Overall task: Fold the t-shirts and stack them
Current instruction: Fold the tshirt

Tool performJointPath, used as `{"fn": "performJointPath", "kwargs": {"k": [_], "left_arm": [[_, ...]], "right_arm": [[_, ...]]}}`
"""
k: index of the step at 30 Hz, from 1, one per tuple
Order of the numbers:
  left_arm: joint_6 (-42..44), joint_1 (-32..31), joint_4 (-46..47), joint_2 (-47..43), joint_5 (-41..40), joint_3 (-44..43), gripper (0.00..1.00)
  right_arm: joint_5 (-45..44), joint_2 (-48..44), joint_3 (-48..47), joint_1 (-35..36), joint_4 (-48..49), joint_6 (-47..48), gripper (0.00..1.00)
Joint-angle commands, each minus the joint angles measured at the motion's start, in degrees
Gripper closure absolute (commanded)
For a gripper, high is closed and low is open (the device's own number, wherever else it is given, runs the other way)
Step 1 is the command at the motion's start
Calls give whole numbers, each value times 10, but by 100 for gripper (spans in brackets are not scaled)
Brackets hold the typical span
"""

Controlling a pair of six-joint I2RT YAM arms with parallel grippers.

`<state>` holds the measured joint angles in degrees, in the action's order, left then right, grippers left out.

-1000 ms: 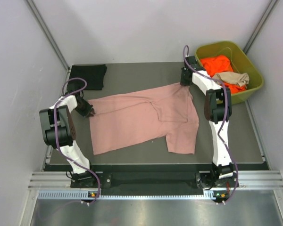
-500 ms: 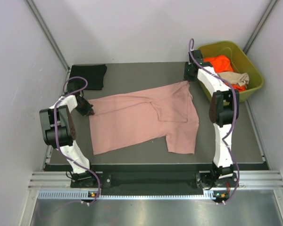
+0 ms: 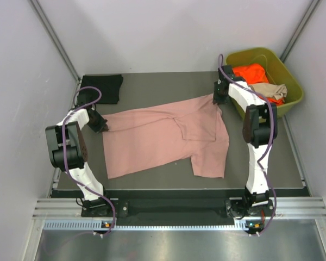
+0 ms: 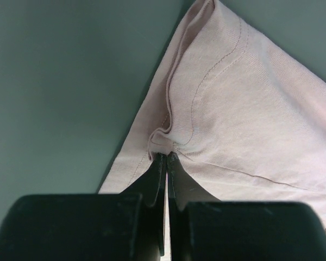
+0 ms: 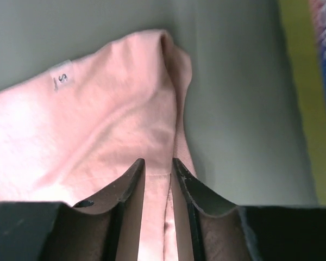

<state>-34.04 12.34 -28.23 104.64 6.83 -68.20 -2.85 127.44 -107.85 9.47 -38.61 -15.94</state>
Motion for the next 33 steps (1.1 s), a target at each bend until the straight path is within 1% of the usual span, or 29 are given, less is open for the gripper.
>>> {"fn": "performJointPath", "kwargs": {"k": [1, 5, 7, 10, 14, 16, 21, 33], "left_arm": [[13, -1, 11, -18, 3, -18, 100], [15, -1, 9, -20, 1, -16, 100], [14, -1, 10, -18, 3, -16, 100], [13, -1, 10, -17, 3, -18, 100], [13, -2, 11, -18, 4, -19, 100], [12, -3, 10, -18, 4, -20, 100], [12, -3, 11, -18, 4, -18, 100], [6, -6, 12, -21, 3, -19, 100]], "right_arm": [[7, -32, 11, -8, -3, -9, 74], [9, -39, 24, -9, 4, -11, 78], [6, -33, 26, -9, 5, -11, 78], [1, -26, 22, -8, 1, -12, 78], [-8, -20, 26, -8, 2, -12, 74], [-8, -11, 25, -9, 6, -12, 73], [-2, 2, 10, -9, 3, -14, 73], [12, 18, 12, -7, 8, -10, 73]]}}
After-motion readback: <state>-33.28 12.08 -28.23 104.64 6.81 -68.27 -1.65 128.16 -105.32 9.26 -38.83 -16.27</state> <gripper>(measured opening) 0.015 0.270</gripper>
